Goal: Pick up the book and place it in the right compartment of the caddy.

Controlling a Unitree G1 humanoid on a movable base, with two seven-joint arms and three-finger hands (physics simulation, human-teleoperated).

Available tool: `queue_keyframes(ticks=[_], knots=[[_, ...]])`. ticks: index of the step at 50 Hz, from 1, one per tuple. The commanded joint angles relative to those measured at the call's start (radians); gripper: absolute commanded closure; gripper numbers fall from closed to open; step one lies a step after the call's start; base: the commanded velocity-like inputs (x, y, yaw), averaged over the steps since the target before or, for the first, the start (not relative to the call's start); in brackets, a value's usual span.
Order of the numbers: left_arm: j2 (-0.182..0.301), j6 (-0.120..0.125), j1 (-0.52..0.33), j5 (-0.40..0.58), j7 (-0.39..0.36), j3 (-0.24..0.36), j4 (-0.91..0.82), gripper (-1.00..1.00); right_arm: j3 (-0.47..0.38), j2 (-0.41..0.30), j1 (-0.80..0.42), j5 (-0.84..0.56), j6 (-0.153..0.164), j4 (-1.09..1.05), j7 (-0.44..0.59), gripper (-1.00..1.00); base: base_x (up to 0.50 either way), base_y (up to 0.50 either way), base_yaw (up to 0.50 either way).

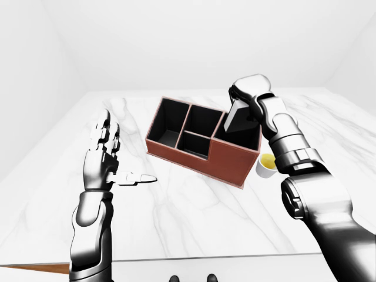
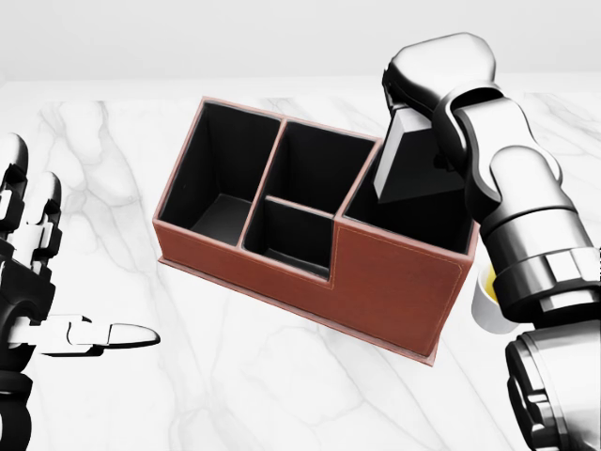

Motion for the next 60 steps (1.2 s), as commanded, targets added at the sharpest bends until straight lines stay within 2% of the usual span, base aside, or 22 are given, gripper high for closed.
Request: queue_keyframes(ticks=[1,22,31,34,60], knots=[[0.0,0.0,0.0,-0.001,0.001,0.0,-0.001,-1.0,0.0,0.003,-0.024,-0.021,0.0,0.043,-0.063,1.0,0.0,0.0,0.0],[0.0,0.0,0.0,-0.002,0.002,0.0,0.0,-1.0,0.017,0.017,-0.079,-0.039,0.0,0.184,-0.15,1.0,0.0,0.0,0.0],[0.0,0.0,0.0,-0.003,0.002,0.0,0.0,-1.0,0.02,0.016,-0.08,-0.037,0.0,0.187,-0.152,1.0,0.0,0.0,0.0],[-0.001,0.0,0.0,-0.004,0.004,0.001,-0.001,-1.0,0.025,0.035,-0.112,-0.04,0.0,0.264,-0.205,1.0,0.0,0.0,0.0],[-0.003,0.0,0.001,-0.011,0.016,0.001,-0.005,-1.0,0.025,0.052,-0.115,-0.056,0.0,0.37,-0.296,1.0,0.0,0.0,0.0]])
